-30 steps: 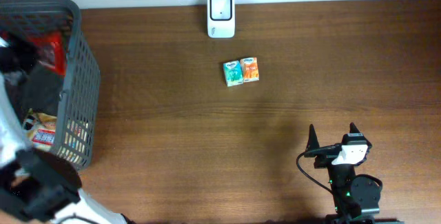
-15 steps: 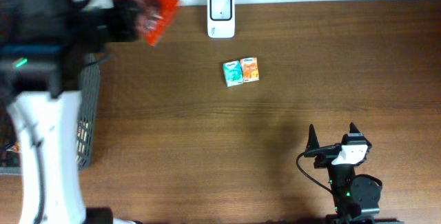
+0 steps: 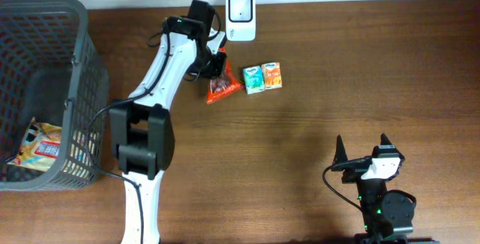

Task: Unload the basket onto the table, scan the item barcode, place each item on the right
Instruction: 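Place the red candy bag on the table left of the tissue packs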

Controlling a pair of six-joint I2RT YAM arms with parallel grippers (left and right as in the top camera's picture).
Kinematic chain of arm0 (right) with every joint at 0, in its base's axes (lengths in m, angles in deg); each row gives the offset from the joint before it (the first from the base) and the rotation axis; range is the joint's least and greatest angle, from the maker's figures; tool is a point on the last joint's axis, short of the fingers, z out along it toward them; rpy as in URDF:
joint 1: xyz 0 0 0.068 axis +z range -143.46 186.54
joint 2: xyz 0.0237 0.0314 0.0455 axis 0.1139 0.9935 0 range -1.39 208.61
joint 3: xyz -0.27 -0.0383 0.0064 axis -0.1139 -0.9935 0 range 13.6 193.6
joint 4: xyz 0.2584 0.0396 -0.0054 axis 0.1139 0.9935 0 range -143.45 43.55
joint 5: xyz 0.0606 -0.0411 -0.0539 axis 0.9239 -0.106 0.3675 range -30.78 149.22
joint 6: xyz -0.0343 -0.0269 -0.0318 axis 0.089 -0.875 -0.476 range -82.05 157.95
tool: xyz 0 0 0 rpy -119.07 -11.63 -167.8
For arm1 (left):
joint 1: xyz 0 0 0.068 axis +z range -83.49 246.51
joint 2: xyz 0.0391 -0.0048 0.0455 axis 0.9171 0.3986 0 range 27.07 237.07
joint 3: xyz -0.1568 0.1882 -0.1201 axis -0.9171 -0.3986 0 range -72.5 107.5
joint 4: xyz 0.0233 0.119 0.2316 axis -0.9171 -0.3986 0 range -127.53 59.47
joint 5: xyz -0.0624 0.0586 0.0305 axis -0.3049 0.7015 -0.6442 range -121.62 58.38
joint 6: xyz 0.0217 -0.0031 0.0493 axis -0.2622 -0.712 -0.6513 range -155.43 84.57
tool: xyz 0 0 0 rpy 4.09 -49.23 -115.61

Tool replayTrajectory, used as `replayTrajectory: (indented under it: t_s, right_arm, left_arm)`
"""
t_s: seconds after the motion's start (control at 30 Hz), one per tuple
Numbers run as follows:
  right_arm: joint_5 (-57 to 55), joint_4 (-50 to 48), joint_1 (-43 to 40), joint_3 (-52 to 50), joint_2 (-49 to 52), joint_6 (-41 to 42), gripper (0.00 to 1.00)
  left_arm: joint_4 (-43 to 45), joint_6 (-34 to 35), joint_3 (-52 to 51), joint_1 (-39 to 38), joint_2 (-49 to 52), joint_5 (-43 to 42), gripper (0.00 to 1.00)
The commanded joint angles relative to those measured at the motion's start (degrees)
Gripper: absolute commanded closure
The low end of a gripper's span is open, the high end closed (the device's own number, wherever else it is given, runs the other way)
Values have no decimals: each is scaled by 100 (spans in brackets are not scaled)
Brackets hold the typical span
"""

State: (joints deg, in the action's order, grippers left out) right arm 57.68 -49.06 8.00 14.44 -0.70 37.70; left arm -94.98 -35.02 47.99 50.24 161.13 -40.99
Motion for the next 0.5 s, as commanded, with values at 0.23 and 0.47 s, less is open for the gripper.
replayTrajectory:
  t_s: [0.23,0.47]
  right_arm:
    - [-63,13,-35,-52,-33,-39,2]
    - [-63,13,-35,-52,-33,-39,2]
  left_arm:
    - [50,-68,713,-39,83,-109,50]
    - [-2090,-66,4074,125,63,179,71]
